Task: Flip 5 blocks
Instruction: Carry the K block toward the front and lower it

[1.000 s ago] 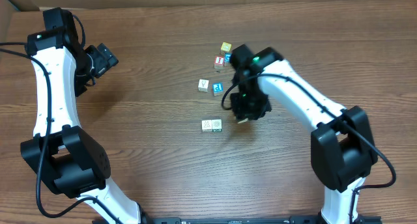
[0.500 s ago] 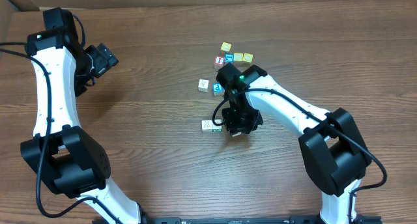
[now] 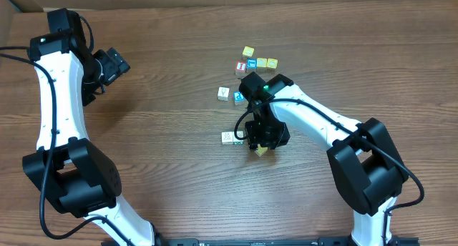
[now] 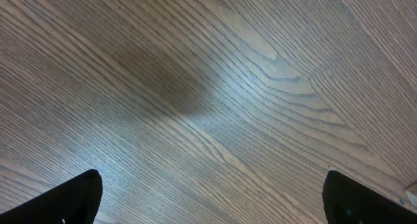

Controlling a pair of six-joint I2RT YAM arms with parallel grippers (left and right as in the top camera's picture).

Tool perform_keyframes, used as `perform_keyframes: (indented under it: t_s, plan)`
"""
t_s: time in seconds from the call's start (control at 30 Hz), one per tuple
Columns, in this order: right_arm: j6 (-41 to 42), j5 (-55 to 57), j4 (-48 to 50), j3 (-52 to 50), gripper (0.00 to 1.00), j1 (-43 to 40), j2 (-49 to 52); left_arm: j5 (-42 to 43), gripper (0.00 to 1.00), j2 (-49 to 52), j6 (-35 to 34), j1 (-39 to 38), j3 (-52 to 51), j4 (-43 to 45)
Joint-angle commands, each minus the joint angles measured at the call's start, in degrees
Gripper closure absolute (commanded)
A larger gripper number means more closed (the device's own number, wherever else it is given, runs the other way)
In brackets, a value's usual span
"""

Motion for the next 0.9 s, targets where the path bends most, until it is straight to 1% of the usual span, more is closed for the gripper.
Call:
perform_keyframes:
  t_s: [0.0, 0.27, 0.33, 0.43, 0.53, 0.63, 0.7, 0.77, 0.87]
  plan:
    - [0.15, 0.5, -0.09, -0.22, 0.41, -1.09, -1.4, -0.22, 0.0, -0.66, 0.22, 0.02, 0.87, 0.02]
    - [-0.35, 0.24, -0.46, 0.55, 0.41, -2.84, -1.42, -0.24, 0.0, -0.66, 0.24, 0.02, 0.87, 0.02]
    - [-0.35, -1.33, -1.62, 0.55, 0.4, -2.91, -1.42, -0.22, 0.0, -0.66, 0.22, 0.02, 0.87, 0.02]
    - [-0.28, -4.11, -2.23, 0.52, 0.36, -2.69, -1.42, -0.22, 0.0, -0.66, 0.22, 0.02, 0.87, 0.02]
    - [0.83, -4.42, -1.84, 0.5, 0.34, -2.51, -1.42, -0.24, 0.0, -0.66, 0.22, 0.02, 0.87, 0.02]
    - [0.7, -3.96, 0.09, 0.48, 0.36, -2.51, -1.42, -0.22, 0.0, -0.66, 0.22, 0.02, 0.87, 0.02]
    - [-2.32, -3.78, 0.63, 0.48, 0.42, -2.51, -1.42, -0.22, 0.0, -0.66, 0.22, 0.02, 0.87, 0.02]
    - [-4.98, -3.78, 0.52, 0.42, 0.45, -2.38, -1.42, -0.22, 0.0, -0.66, 0.22, 0.02, 0.87, 0.02]
    - [-5.09, -3.54, 0.17, 0.13, 0.45, -2.23, -1.42, -0.22, 0.0, -0.66, 0.22, 0.02, 0.87, 0.02]
